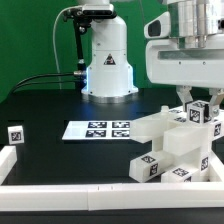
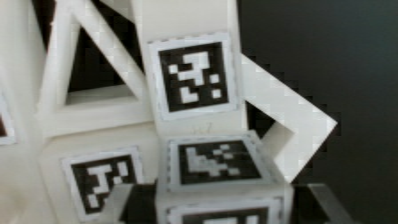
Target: Assemble chair
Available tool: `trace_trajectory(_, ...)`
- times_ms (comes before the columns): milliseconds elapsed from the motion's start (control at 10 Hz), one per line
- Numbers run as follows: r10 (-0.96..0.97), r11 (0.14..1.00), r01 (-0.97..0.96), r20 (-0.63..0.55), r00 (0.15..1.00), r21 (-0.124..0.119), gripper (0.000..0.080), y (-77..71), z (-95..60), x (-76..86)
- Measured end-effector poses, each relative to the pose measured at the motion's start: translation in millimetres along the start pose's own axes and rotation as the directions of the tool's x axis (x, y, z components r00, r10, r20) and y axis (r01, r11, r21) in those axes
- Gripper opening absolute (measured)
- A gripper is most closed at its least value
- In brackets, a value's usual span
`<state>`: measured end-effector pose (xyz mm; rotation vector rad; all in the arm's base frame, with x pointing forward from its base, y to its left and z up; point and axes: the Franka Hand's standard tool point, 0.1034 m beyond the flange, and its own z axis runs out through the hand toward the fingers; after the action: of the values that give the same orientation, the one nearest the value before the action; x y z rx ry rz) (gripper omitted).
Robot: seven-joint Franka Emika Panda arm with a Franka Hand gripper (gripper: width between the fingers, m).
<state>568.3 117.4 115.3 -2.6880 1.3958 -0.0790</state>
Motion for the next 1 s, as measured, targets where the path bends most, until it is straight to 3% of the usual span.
trace_trajectory(100, -0.058, 0.998, 0.058, -0.001, 0.998, -0.001, 0.0281, 0.1, 0.0, 0.1)
trace_trajectory(200, -0.201, 0.98, 0.201, 0.006, 0.98, -0.01, 0.0338, 0.7, -0.3, 0.0)
trace_trajectory(300, -0.381, 0.924, 0.382, 0.027, 0.924, -0.021, 0.0475, -2.1, -2.7, -0.1)
trace_trajectory(400, -0.535, 0.844, 0.535, 0.027, 0.845, -0.026, 0.0475, -5.1, -2.4, -1.2)
trace_trajectory(500, -0.648, 0.76, 0.649, 0.041, 0.76, -0.035, 0.0609, -5.0, -1.8, -3.4)
trace_trajectory(800, -0.783, 0.619, 0.785, 0.044, 0.62, -0.028, 0.0646, -4.1, -1.7, -0.6)
trace_trajectory(900, -0.848, 0.527, 0.849, 0.046, 0.528, -0.031, 0.0646, -3.9, -1.5, -0.9)
trace_trajectory(1000, -0.925, 0.377, 0.926, 0.046, 0.378, -0.038, 0.0649, -3.7, -0.3, -4.9)
